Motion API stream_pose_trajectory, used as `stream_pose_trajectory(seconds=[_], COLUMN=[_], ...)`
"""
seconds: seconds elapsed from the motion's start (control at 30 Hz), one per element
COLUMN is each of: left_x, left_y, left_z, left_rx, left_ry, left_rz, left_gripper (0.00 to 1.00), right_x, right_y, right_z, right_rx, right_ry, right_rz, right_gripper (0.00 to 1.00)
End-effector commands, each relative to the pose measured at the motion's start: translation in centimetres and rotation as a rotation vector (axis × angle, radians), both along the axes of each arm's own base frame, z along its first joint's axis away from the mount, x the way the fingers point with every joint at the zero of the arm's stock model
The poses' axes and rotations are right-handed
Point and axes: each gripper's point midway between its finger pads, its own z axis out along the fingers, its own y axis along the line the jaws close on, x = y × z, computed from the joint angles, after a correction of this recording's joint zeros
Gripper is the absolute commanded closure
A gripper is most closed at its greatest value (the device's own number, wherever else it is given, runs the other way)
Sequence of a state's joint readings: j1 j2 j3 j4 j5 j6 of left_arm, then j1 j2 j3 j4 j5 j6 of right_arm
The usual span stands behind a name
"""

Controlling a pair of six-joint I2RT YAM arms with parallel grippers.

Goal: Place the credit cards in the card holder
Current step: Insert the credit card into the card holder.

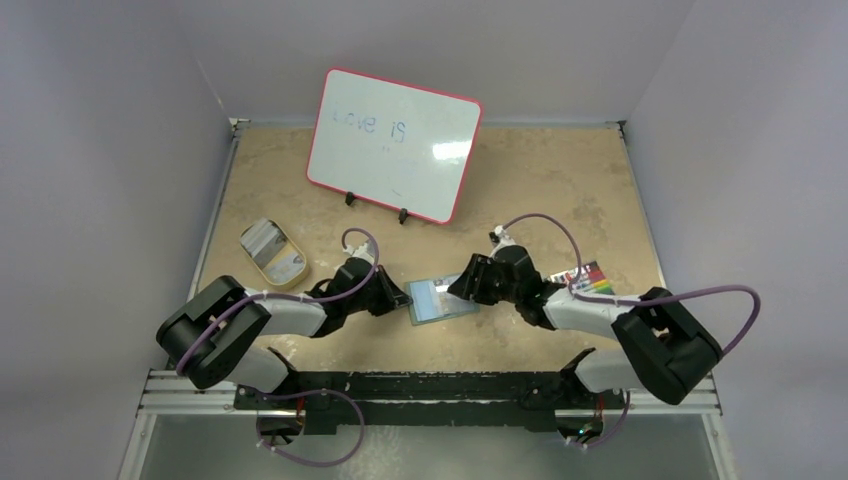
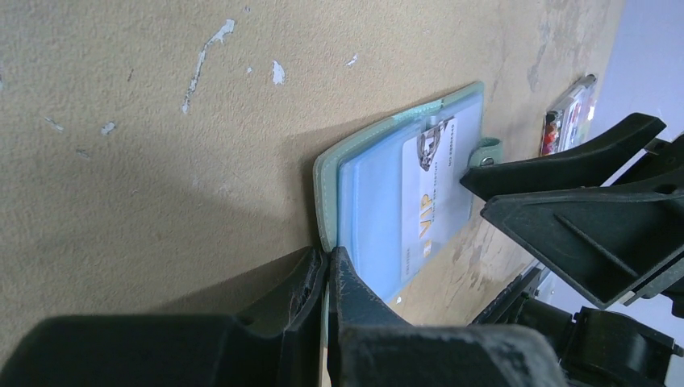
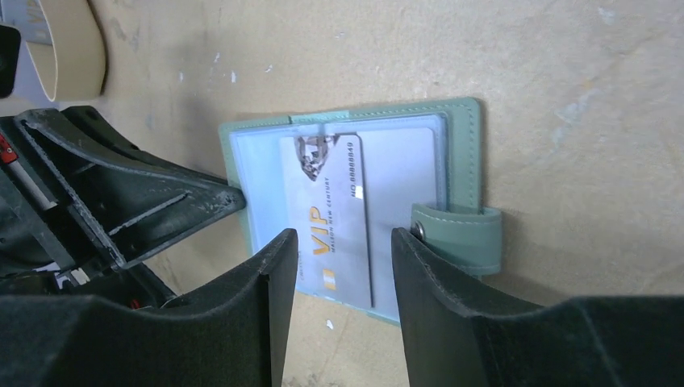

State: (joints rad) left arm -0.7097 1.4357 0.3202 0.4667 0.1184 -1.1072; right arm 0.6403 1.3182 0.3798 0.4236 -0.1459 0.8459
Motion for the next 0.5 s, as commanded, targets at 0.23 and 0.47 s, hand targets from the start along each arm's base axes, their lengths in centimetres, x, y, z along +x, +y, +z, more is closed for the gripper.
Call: stream_pose_trajectory(seconds=[0.23,0.47], left_x=[0.6,0.6], left_y=[-0.6,-1.0], left_z=[1.1,1.2], left_rx=[-0.003,-0.018], left_ry=[-0.047,-0.048], left_rz=[-0.018,-0.025], left_gripper=[1.0,1.0], right_x=[0.1,-0.6], right_y=[3.8,5.4], right_z=[-0.1,0.5], right_rx=[0.01,0.072], right_ry=[-0.006,-0.018], right_rz=[0.084,0.127], right_gripper=[0.5,0.51])
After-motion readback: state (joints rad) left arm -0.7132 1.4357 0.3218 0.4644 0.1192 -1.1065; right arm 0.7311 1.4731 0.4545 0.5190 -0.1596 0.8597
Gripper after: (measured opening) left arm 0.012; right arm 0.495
